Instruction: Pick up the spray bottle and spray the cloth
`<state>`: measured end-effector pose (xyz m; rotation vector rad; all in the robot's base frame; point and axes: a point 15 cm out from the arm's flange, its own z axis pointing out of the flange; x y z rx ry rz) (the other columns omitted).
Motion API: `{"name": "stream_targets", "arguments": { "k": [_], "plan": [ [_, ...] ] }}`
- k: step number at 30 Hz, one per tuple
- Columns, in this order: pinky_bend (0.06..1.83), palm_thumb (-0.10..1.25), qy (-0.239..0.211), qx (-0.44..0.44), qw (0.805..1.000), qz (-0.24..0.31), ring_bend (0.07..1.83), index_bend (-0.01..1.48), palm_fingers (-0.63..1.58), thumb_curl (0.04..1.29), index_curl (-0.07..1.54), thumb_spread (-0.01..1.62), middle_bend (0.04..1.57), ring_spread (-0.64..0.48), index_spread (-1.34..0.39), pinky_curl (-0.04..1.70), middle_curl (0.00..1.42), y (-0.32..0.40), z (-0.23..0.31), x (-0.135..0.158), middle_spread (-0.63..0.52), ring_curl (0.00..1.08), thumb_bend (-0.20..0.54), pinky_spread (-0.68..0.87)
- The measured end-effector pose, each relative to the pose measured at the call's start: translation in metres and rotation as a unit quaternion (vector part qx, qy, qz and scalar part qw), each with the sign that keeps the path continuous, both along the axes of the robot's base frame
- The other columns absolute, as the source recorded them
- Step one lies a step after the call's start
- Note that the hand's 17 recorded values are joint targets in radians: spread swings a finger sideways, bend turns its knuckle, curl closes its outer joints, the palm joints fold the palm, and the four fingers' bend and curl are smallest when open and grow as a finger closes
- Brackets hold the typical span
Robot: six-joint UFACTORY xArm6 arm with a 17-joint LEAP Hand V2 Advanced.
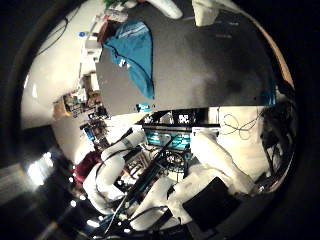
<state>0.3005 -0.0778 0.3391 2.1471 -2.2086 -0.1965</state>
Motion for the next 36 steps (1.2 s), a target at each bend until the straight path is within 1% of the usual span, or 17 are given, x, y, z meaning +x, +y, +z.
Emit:
{"name": "stream_targets", "arguments": {
  "k": [3, 5, 10, 17, 23, 24, 28, 31, 32, 36],
  "plan": [
    [0.20, 0.88, -0.042, 0.004, 0.999, 0.002, 0.18, 0.26, 0.02, 0.33, 0.37, 1.17, 0.18, 0.22, -0.35, 0.32, 0.32, 0.004, -0.014, 0.011, 0.09, 0.10, -0.010, 0.39],
    [0.20, 0.90, -0.079, 0.005, 0.997, -0.002, 0.18, 0.26, 0.03, 0.34, 0.38, 1.16, 0.18, 0.21, -0.36, 0.32, 0.31, 0.008, -0.025, 0.017, 0.09, 0.11, -0.010, 0.38],
    [0.20, 0.93, -0.139, 0.001, 0.990, -0.005, 0.17, 0.26, 0.06, 0.36, 0.38, 1.13, 0.18, 0.20, -0.37, 0.32, 0.30, 0.012, -0.055, 0.017, 0.07, 0.12, -0.014, 0.39],
    [0.20, 0.93, -0.172, -0.009, 0.985, -0.014, 0.17, 0.25, 0.05, 0.38, 0.38, 1.12, 0.18, 0.20, -0.37, 0.32, 0.29, 0.006, -0.070, 0.034, 0.07, 0.13, -0.015, 0.39],
    [0.20, 0.93, -0.243, -0.026, 0.970, -0.020, 0.17, 0.24, 0.07, 0.38, 0.38, 1.12, 0.18, 0.20, -0.37, 0.33, 0.29, -0.001, -0.072, 0.064, 0.07, 0.14, -0.016, 0.39],
    [0.20, 0.93, -0.249, -0.025, 0.968, -0.021, 0.17, 0.25, 0.07, 0.39, 0.38, 1.12, 0.18, 0.20, -0.37, 0.33, 0.29, 0.000, -0.073, 0.067, 0.07, 0.14, -0.017, 0.39],
    [0.20, 0.92, -0.246, -0.021, 0.969, -0.016, 0.17, 0.25, 0.07, 0.40, 0.38, 1.11, 0.18, 0.20, -0.37, 0.33, 0.29, 0.005, -0.075, 0.077, 0.08, 0.14, -0.016, 0.39],
    [0.20, 0.90, -0.263, -0.018, 0.965, -0.017, 0.18, 0.25, 0.07, 0.40, 0.38, 1.12, 0.18, 0.20, -0.36, 0.33, 0.28, 0.008, -0.066, 0.086, 0.09, 0.14, -0.022, 0.39],
    [0.20, 0.87, -0.270, -0.017, 0.963, -0.017, 0.18, 0.25, 0.07, 0.39, 0.38, 1.12, 0.18, 0.20, -0.36, 0.33, 0.28, 0.010, -0.064, 0.090, 0.10, 0.14, -0.034, 0.39],
    [0.20, 0.73, -0.305, -0.013, 0.952, -0.006, 0.17, 0.25, 0.08, 0.33, 0.38, 1.18, 0.18, 0.20, -0.37, 0.33, 0.28, 0.022, -0.051, 0.105, 0.09, 0.14, -0.031, 0.39]
  ]
}}
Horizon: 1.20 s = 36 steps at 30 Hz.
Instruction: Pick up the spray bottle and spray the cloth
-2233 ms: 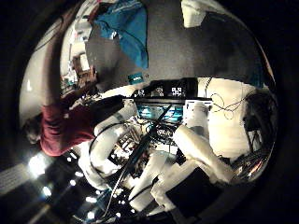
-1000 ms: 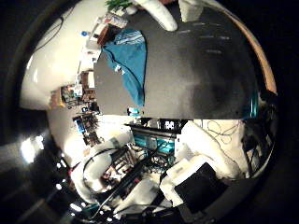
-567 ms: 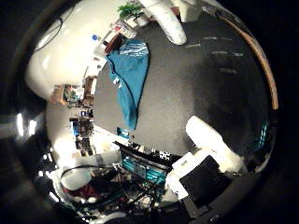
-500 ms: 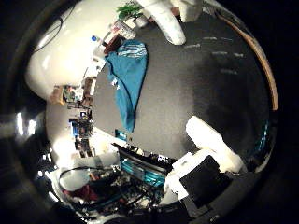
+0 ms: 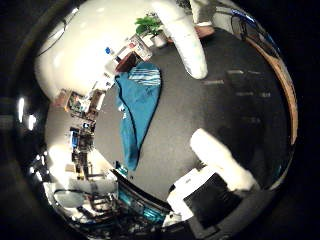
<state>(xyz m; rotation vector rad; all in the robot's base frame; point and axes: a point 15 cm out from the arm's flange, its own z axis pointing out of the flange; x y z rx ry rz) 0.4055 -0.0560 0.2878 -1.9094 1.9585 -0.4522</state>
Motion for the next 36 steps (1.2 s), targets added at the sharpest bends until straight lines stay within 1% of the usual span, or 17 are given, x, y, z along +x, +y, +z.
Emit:
{"name": "stream_targets", "arguments": {
  "k": [5, 10, 17, 22, 26, 29, 33, 36],
  "plan": [
    [0.20, 0.64, -0.012, -0.001, 1.000, 0.010, 0.17, 0.25, 0.08, 0.29, 0.38, 1.22, 0.18, 0.20, -0.37, 0.33, 0.29, 0.009, 0.009, 0.008, 0.09, 0.14, -0.022, 0.39],
    [0.20, 0.63, -0.047, -0.005, 0.999, 0.011, 0.17, 0.25, 0.08, 0.27, 0.38, 1.23, 0.18, 0.20, -0.36, 0.33, 0.28, 0.012, 0.022, 0.021, 0.10, 0.14, -0.017, 0.39],
    [0.20, 0.59, -0.075, -0.009, 0.997, 0.025, 0.17, 0.25, 0.09, 0.25, 0.38, 1.22, 0.18, 0.20, -0.36, 0.33, 0.29, 0.023, 0.046, 0.034, 0.10, 0.15, -0.017, 0.40],
    [0.20, 0.59, -0.081, -0.010, 0.996, 0.028, 0.17, 0.25, 0.10, 0.25, 0.38, 1.22, 0.18, 0.20, -0.36, 0.33, 0.29, 0.026, 0.050, 0.038, 0.10, 0.15, -0.015, 0.40],
    [0.19, 0.62, -0.102, -0.013, 0.994, 0.034, 0.18, 0.26, 0.11, 0.25, 0.38, 1.21, 0.19, 0.20, -0.37, 0.32, 0.29, 0.032, 0.056, 0.047, 0.09, 0.15, -0.012, 0.40],
    [0.20, 0.65, -0.106, -0.014, 0.993, 0.038, 0.18, 0.26, 0.12, 0.26, 0.39, 1.19, 0.18, 0.19, -0.37, 0.32, 0.29, 0.035, 0.057, 0.049, 0.09, 0.15, -0.013, 0.40],
    [0.20, 0.66, -0.129, -0.019, 0.991, 0.042, 0.18, 0.27, 0.13, 0.26, 0.39, 1.18, 0.18, 0.19, -0.37, 0.32, 0.29, 0.038, 0.066, 0.056, 0.08, 0.15, -0.016, 0.39],
    [0.20, 0.67, -0.132, -0.021, 0.990, 0.043, 0.18, 0.26, 0.13, 0.27, 0.39, 1.18, 0.18, 0.19, -0.37, 0.32, 0.29, 0.039, 0.067, 0.056, 0.08, 0.16, -0.014, 0.39]
  ]
}}
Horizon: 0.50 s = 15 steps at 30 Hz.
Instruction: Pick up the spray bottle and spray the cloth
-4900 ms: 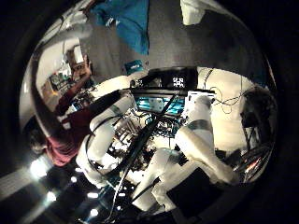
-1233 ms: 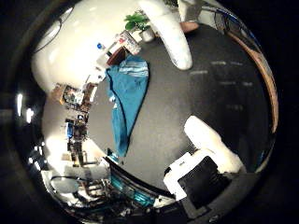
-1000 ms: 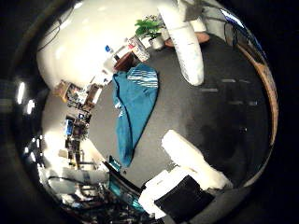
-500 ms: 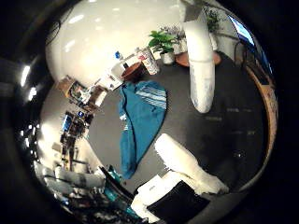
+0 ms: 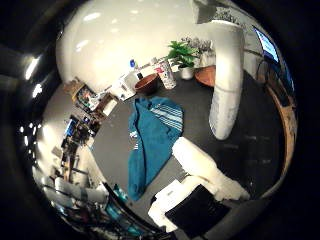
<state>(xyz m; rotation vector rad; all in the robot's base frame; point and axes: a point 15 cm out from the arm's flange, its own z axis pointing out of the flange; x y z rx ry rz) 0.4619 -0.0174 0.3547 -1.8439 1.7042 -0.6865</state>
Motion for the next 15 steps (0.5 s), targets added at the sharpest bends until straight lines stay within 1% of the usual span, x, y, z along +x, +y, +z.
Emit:
{"name": "stream_targets", "arguments": {
  "k": [3, 8, 15],
  "plan": [
    [0.19, 0.70, -0.003, -0.001, 1.000, 0.001, 0.18, 0.27, 0.14, 0.27, 0.39, 1.17, 0.18, 0.19, -0.37, 0.31, 0.29, 0.000, 0.001, 0.001, 0.08, 0.16, -0.013, 0.39],
    [0.19, 0.72, -0.026, -0.007, 1.000, -0.001, 0.18, 0.26, 0.14, 0.28, 0.39, 1.16, 0.18, 0.18, -0.37, 0.31, 0.29, -0.003, 0.009, 0.006, 0.08, 0.17, -0.016, 0.39],
    [0.20, 0.74, -0.033, -0.024, 0.999, 0.013, 0.18, 0.26, 0.15, 0.28, 0.39, 1.16, 0.18, 0.17, -0.37, 0.31, 0.28, -0.004, 0.011, 0.007, 0.08, 0.17, -0.017, 0.38]
  ]
}}
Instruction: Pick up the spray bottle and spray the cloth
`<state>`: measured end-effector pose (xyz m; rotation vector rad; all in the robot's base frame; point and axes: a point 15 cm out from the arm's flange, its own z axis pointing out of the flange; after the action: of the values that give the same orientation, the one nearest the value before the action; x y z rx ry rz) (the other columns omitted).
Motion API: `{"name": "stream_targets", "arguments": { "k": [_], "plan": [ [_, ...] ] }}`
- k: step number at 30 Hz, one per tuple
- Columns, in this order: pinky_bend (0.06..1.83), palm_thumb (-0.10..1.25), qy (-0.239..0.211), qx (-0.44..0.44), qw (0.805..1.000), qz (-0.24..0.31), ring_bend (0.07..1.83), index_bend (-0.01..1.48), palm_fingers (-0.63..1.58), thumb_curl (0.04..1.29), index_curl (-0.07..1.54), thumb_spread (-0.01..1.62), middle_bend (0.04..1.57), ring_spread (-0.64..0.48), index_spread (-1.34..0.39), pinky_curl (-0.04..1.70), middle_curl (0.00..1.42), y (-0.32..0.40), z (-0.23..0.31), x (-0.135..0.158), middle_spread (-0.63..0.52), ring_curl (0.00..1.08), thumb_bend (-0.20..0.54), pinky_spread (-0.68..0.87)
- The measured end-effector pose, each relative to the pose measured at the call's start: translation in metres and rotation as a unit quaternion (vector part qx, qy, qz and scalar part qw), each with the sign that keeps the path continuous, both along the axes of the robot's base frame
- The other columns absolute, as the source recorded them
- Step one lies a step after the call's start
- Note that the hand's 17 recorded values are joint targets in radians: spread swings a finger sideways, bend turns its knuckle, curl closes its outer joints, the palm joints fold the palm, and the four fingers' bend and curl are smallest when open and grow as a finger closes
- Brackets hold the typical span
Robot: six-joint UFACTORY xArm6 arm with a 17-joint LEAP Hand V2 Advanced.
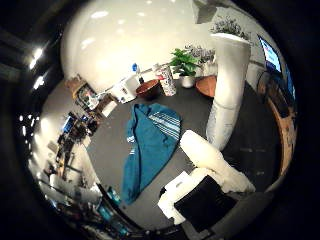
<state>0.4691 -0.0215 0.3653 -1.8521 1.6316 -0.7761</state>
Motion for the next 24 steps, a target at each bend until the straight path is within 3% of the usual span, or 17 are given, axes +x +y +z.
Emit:
{"name": "stream_targets", "arguments": {
  "k": [14, 24],
  "plan": [
    [0.20, 0.75, -0.004, -0.004, 1.000, 0.004, 0.18, 0.26, 0.15, 0.29, 0.39, 1.16, 0.18, 0.17, -0.38, 0.31, 0.28, 0.000, 0.004, -0.003, 0.08, 0.18, -0.017, 0.38],
    [0.20, 0.75, -0.001, 0.012, 1.000, 0.003, 0.18, 0.26, 0.13, 0.30, 0.39, 1.15, 0.18, 0.19, -0.36, 0.32, 0.28, 0.006, 0.012, -0.024, 0.10, 0.18, -0.017, 0.39]
  ]
}}
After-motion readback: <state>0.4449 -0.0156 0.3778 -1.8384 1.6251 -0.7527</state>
